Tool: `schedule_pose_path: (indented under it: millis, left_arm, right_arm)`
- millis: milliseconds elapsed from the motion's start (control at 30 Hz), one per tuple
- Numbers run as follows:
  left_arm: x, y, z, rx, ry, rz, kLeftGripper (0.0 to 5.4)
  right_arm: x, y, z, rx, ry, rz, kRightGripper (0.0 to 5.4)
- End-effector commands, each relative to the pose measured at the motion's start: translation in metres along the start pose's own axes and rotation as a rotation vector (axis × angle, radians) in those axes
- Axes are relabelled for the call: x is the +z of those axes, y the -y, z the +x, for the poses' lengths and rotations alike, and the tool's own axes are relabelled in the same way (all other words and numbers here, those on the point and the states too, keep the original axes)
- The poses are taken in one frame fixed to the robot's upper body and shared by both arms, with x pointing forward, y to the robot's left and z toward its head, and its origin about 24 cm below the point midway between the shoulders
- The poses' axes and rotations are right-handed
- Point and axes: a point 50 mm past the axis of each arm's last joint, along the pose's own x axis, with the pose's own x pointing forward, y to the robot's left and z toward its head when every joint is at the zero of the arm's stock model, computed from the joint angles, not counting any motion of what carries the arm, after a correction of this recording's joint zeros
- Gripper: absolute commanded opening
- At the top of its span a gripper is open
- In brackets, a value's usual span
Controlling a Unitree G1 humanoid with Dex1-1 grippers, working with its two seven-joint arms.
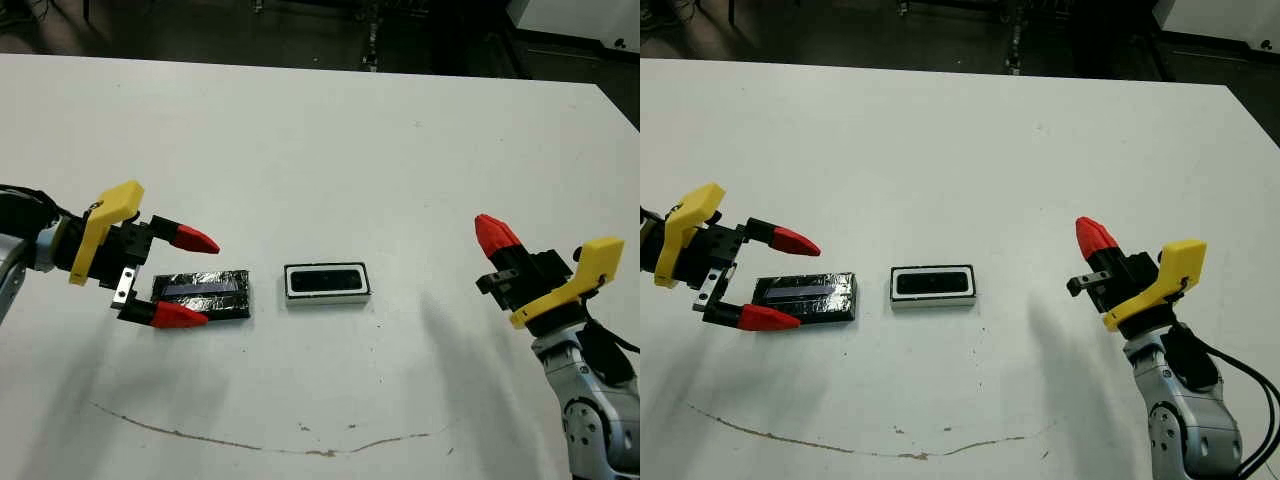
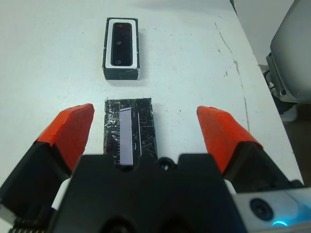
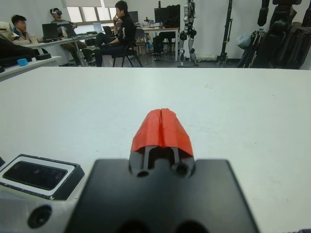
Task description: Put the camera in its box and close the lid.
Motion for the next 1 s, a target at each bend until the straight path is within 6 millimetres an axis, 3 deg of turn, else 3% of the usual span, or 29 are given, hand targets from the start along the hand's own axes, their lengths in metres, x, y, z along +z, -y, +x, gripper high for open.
schedule_pose_path:
  millis: [33,433,1000]
  left_arm:
    - [-0.007,0.001,0.000,0.016,-0.012,-0.031,5.40]
    - [-0.013,0.000,0.000,0.024,-0.062,-0.003,5.40]
    - [-0.036,-0.006,0.004,0.053,-0.045,-0.059,5.40]
  right_arm:
    - [0.001,0.002,-0.001,-0.003,-0.021,-0.020,0.01]
    - [0.000,0.003,-0.003,-0.001,-0.023,-0.019,0.01]
    - [-0.001,0.003,-0.004,0.001,-0.024,-0.008,0.01]
